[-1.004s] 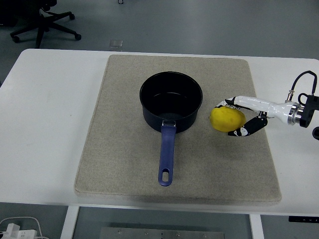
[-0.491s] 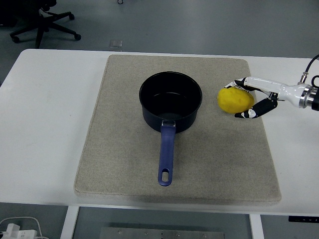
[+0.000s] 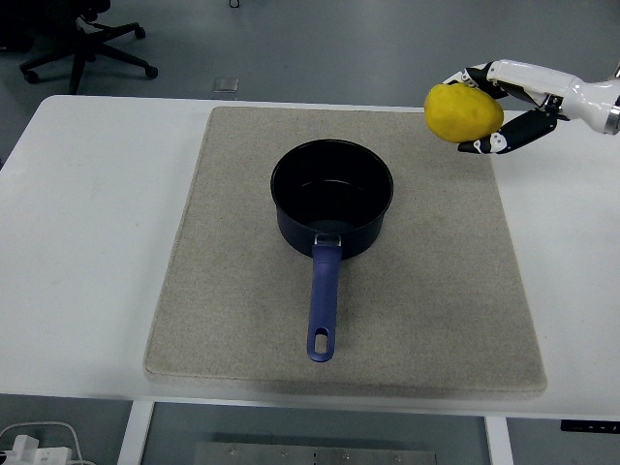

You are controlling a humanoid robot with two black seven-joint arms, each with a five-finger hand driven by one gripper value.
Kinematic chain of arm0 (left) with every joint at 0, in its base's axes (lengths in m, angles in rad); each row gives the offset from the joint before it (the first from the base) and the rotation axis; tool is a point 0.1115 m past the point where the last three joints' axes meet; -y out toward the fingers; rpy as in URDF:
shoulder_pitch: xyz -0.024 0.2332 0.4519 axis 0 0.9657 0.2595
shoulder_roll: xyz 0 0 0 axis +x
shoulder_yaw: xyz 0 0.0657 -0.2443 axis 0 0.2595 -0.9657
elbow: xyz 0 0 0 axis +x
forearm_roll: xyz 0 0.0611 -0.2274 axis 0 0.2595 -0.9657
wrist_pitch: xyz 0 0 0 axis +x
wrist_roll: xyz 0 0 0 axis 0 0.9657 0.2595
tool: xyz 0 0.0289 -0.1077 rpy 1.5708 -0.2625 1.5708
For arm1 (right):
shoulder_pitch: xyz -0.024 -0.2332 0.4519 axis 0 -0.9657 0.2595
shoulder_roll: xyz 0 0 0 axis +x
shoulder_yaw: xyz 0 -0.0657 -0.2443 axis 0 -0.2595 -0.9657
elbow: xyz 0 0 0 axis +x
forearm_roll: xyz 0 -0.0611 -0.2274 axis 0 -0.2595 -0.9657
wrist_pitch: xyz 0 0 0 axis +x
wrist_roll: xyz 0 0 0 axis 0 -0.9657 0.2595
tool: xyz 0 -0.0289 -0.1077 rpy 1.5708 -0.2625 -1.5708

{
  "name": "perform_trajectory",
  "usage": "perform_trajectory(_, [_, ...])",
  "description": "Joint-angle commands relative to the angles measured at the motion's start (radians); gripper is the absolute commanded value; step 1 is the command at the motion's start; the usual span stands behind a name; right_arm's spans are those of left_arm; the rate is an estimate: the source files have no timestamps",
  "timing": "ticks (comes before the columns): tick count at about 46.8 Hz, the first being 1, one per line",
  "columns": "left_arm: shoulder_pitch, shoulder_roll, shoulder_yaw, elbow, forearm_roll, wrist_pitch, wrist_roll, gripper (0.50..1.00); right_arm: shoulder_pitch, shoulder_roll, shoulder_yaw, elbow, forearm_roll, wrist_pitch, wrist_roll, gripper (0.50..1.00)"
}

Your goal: Put the potato in the blue pot

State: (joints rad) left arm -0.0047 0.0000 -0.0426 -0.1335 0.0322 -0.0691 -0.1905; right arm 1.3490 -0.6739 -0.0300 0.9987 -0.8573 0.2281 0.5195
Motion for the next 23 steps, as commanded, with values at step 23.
perform_trajectory(23, [0.000, 0.000, 0.000, 0.000, 0.000, 0.000, -0.001, 0.994, 0.021, 0.304, -0.014, -0.080, 0.004, -0.021, -0.013, 0.500])
